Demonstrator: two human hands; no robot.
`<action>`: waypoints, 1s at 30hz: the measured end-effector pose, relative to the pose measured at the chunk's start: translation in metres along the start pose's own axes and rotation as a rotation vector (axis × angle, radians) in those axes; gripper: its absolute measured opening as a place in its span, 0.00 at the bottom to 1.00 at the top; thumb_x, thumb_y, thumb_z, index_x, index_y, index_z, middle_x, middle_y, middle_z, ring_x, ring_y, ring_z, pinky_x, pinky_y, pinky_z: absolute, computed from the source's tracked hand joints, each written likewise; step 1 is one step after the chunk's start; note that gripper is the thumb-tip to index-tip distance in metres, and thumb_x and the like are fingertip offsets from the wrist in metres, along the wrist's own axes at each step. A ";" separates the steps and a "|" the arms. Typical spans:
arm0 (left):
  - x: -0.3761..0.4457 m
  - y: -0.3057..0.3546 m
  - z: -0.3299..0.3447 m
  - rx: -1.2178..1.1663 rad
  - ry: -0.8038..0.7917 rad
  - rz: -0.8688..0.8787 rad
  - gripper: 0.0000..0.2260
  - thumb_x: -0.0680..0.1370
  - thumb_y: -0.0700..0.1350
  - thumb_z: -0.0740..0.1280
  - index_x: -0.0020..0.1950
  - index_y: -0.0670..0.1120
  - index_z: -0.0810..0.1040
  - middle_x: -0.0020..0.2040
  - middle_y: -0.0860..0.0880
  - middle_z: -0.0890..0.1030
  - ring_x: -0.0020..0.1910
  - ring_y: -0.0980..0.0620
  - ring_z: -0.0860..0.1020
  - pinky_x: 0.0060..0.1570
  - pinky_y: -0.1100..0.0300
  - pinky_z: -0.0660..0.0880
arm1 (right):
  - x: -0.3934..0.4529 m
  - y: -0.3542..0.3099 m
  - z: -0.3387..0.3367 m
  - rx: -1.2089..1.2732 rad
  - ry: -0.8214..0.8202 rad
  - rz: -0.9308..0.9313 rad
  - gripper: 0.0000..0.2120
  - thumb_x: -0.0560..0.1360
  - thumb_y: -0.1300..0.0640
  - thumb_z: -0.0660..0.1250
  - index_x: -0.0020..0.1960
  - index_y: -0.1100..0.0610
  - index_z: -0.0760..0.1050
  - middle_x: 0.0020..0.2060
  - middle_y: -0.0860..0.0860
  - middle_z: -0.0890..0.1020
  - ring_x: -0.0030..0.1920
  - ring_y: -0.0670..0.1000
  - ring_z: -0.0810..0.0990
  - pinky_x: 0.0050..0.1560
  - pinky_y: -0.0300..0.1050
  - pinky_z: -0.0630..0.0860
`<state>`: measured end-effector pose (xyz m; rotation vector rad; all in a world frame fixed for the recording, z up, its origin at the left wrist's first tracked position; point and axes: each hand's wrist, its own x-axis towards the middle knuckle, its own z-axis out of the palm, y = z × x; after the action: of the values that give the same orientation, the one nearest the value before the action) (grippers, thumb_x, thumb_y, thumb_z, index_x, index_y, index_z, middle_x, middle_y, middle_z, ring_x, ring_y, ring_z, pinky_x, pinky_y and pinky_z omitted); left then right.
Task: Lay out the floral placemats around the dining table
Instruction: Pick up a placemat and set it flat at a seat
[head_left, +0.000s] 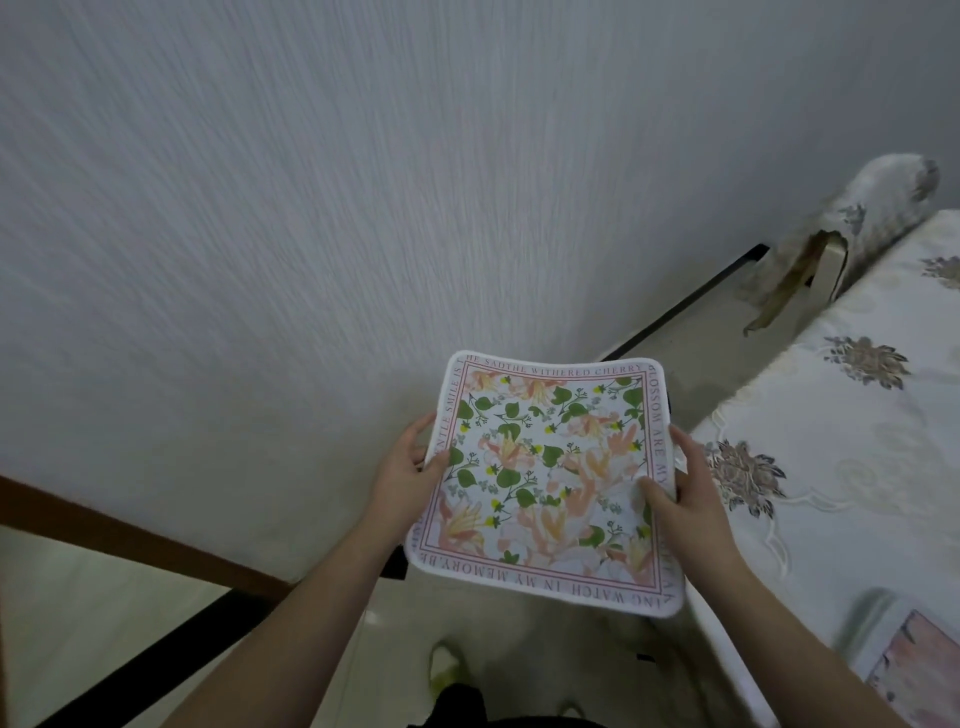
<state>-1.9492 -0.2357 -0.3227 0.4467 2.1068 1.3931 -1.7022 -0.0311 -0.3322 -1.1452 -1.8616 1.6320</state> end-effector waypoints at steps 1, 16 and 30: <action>0.010 0.002 -0.001 0.003 -0.006 0.010 0.24 0.78 0.47 0.71 0.72 0.59 0.69 0.46 0.52 0.86 0.40 0.51 0.86 0.37 0.49 0.84 | 0.006 -0.002 0.003 0.004 0.013 -0.007 0.29 0.79 0.60 0.65 0.68 0.31 0.61 0.48 0.45 0.86 0.40 0.49 0.87 0.32 0.39 0.81; 0.185 0.028 -0.041 -0.021 -0.248 0.045 0.25 0.79 0.48 0.69 0.73 0.62 0.65 0.46 0.54 0.86 0.39 0.51 0.86 0.30 0.59 0.81 | 0.107 -0.045 0.080 -0.109 0.210 0.010 0.32 0.78 0.54 0.67 0.73 0.31 0.58 0.57 0.39 0.82 0.49 0.45 0.85 0.43 0.52 0.84; 0.289 0.073 0.048 0.050 -0.552 0.150 0.26 0.79 0.45 0.69 0.73 0.63 0.66 0.48 0.50 0.87 0.42 0.47 0.86 0.40 0.46 0.84 | 0.143 -0.028 0.044 -0.064 0.505 0.135 0.33 0.79 0.57 0.65 0.76 0.37 0.54 0.62 0.43 0.79 0.54 0.46 0.83 0.48 0.52 0.83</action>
<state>-2.1483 -0.0096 -0.3490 0.9098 1.6809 1.1294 -1.8262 0.0552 -0.3452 -1.5666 -1.5419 1.2006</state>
